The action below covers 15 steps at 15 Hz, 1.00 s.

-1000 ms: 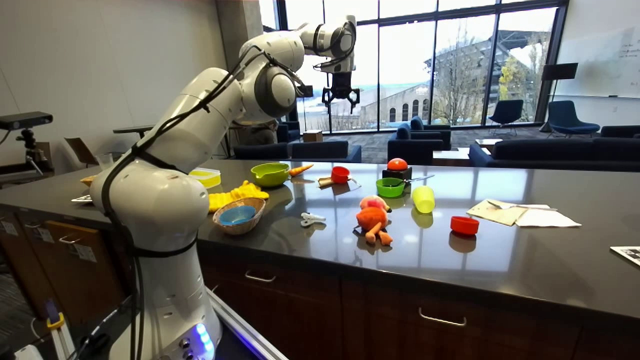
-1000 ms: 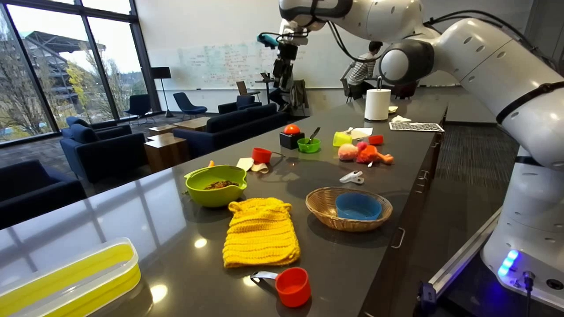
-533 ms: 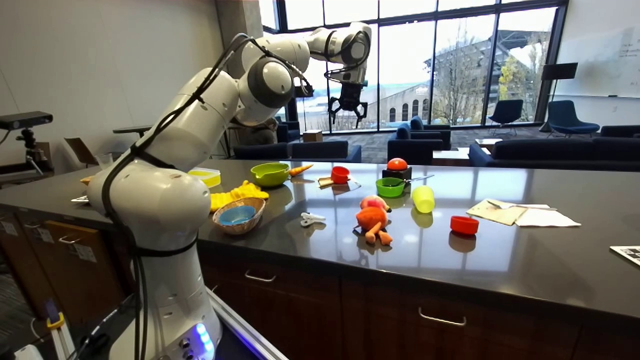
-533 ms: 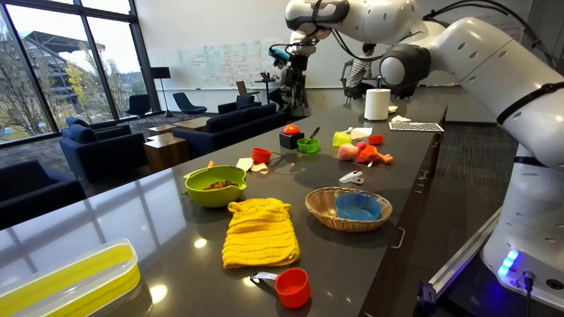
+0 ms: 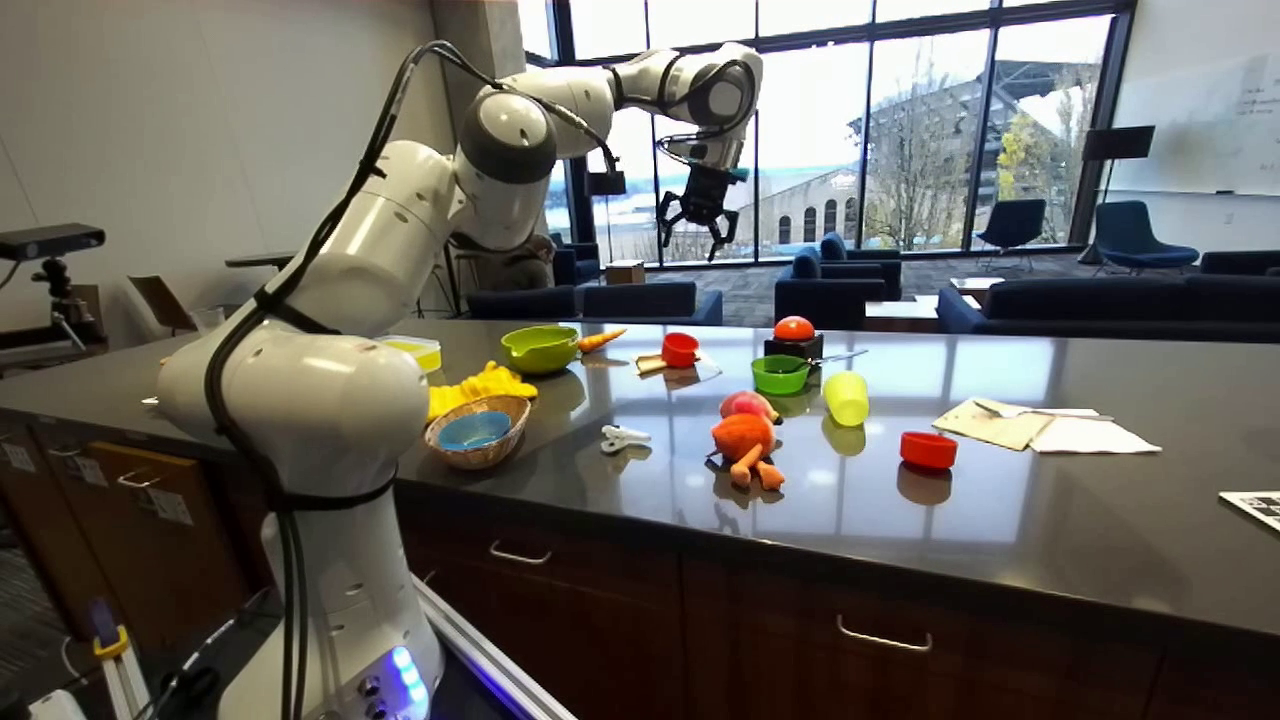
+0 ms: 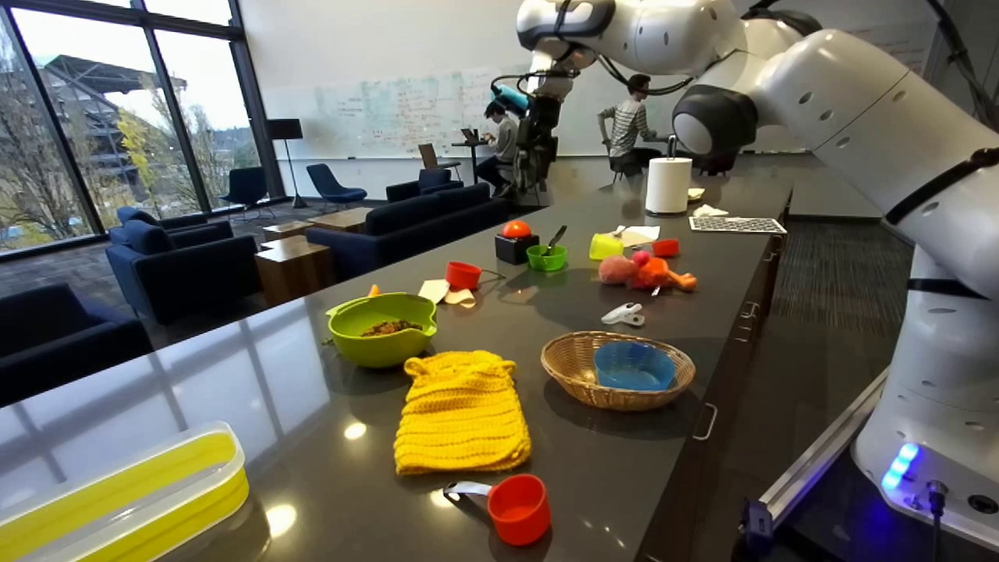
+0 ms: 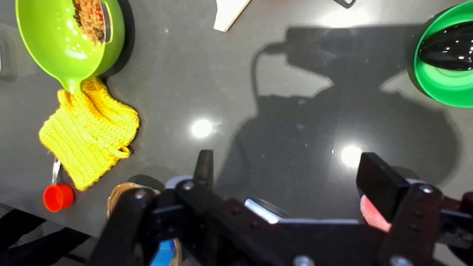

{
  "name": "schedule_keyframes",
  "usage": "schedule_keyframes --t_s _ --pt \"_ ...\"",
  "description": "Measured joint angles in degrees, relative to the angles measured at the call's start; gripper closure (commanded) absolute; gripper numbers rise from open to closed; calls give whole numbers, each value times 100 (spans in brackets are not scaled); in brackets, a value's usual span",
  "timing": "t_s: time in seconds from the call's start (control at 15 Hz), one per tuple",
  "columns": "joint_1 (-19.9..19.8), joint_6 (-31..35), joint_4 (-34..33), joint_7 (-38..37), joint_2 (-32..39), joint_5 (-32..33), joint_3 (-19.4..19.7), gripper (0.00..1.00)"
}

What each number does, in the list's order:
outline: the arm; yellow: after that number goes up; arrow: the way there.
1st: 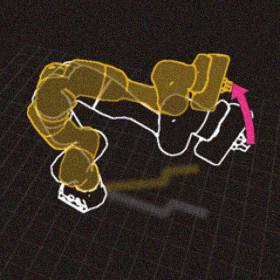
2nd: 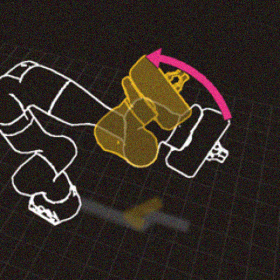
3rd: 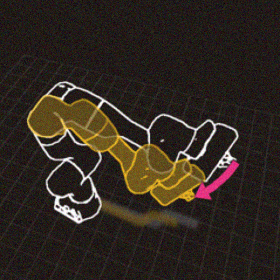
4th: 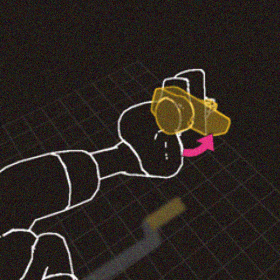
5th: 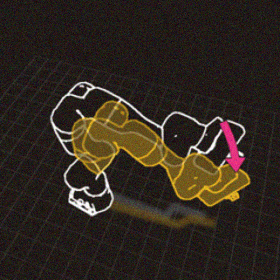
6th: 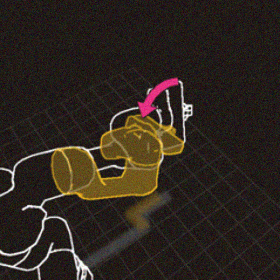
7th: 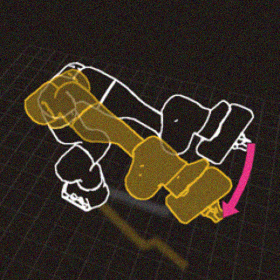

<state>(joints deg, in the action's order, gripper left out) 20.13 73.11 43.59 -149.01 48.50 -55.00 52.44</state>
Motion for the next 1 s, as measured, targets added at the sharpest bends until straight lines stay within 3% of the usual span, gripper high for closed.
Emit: schedule_keyframes --t_s 0.33,0.6,1.0 --pt "-46 -75 194 -3 215 -461 356 0" --pt "-190 -584 748 4 488 -920 611 0" --pt "-219 -1065 1075 4 695 -1690 1050 0"
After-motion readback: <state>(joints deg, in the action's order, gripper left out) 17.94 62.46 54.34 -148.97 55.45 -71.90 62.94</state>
